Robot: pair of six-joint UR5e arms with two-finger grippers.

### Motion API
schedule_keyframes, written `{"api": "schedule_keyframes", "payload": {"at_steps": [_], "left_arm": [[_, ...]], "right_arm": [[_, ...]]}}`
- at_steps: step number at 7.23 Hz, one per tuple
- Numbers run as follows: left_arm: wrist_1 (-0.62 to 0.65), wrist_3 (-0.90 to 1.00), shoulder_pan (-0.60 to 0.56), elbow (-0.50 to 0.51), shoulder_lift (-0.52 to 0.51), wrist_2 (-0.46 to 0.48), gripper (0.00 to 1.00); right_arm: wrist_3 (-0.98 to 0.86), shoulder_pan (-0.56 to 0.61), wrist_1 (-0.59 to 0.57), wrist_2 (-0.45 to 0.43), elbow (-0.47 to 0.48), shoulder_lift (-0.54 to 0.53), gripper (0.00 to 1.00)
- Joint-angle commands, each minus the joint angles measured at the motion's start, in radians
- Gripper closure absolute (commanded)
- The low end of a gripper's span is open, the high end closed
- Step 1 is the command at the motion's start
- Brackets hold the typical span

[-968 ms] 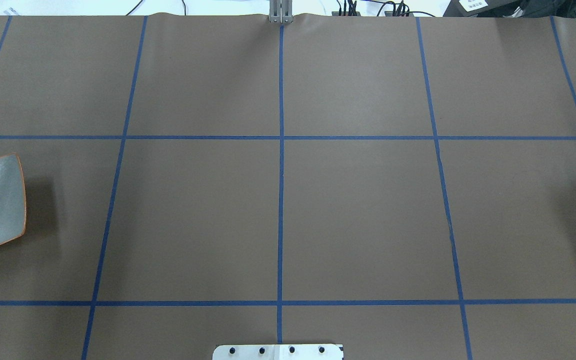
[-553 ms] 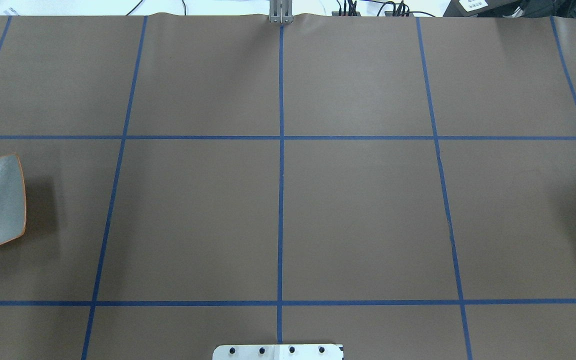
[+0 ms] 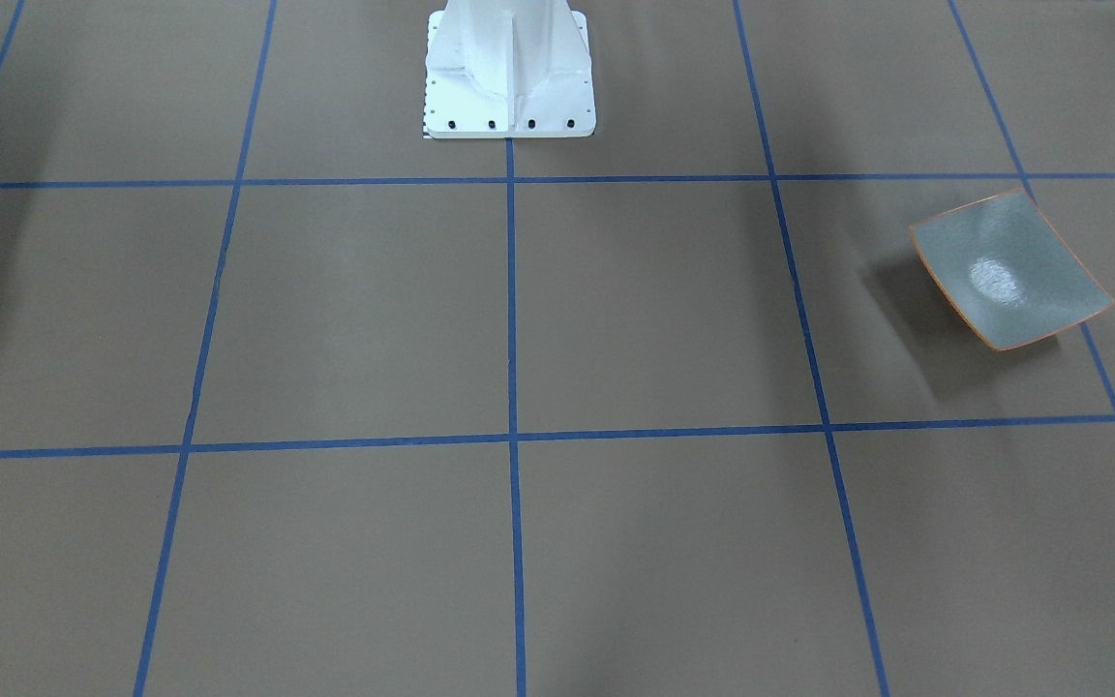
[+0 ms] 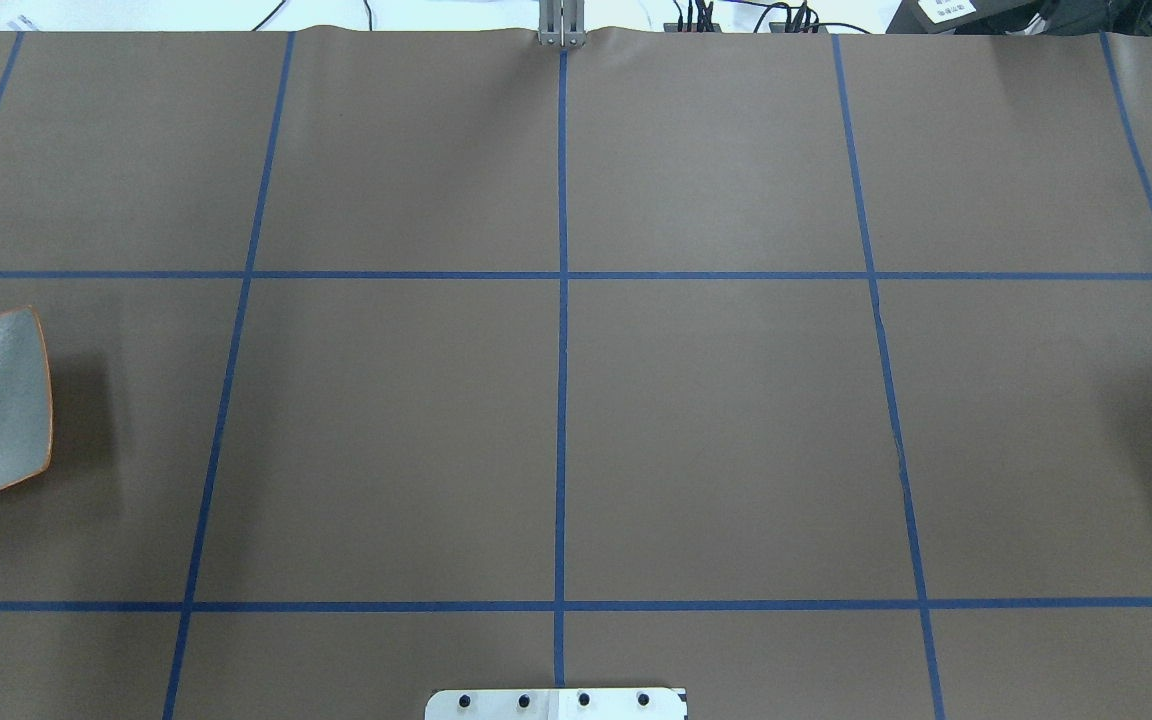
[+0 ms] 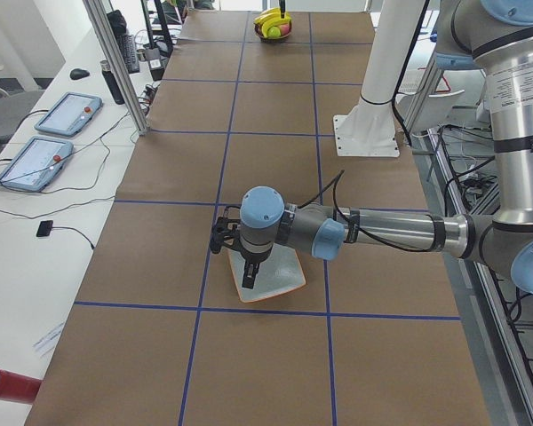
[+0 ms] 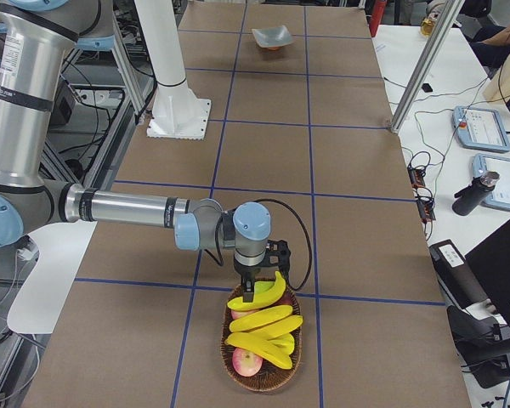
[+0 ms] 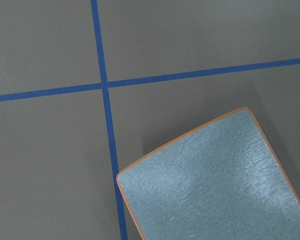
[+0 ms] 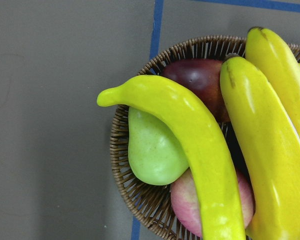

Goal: Transfer all bananas from basket to plate

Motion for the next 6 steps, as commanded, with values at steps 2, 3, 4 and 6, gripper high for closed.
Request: {"api": "schedule_keyframes", "payload": {"at_steps": [2, 3, 4, 6], "left_arm": [[0.001, -0.002, 0.0, 0.0, 0.0, 0.001, 0.0], [0.001, -0.002, 0.0, 0.002, 0.0, 0.001, 0.0], [-0.003, -0.044, 0.0, 0.0, 0.0, -0.001, 0.0], [-0.003, -0.082, 0.0, 0.0, -0.006, -0.001, 0.0]], "right_arm": [[-0.004, -0.012, 0.023, -0.014, -0.043, 0.0, 0.07], [-0.004, -0.013, 0.07, -0.014, -0.078, 0.0, 0.09], [0.001, -0.015, 0.095, -0.014, -0.096, 0.002, 0.11], [-0.002, -0.018, 0.097, -0.011, -0.106, 0.002, 0.18]]}}
